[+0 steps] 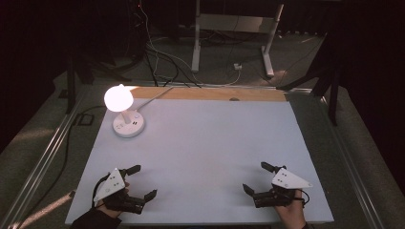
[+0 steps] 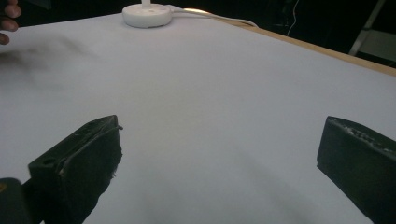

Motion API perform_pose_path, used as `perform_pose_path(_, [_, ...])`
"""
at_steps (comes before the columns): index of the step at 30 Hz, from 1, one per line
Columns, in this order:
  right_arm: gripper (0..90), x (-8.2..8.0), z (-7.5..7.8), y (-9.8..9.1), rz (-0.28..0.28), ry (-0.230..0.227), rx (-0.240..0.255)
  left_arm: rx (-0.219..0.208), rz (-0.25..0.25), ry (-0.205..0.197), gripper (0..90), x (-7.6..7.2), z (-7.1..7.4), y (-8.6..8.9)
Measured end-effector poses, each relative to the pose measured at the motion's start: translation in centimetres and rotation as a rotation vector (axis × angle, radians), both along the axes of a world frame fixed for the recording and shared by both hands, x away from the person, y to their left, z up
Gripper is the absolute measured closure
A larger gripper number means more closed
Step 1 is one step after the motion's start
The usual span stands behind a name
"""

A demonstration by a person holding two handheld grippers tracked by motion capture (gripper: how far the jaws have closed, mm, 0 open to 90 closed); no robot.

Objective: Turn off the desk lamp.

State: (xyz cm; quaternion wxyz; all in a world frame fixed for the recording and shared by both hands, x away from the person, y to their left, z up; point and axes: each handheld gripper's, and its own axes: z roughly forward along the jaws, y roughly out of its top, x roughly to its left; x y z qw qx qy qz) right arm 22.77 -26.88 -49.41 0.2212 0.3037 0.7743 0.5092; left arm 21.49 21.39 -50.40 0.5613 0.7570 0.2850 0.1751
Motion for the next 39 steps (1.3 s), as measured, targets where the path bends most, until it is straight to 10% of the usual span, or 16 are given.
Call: perform_pose_path(39, [0.0,0.24,0.08,0.72,0.032,-0.008,0.000,0.027,-0.070,0.002,0.4,-0.24,0.81,-0.68])
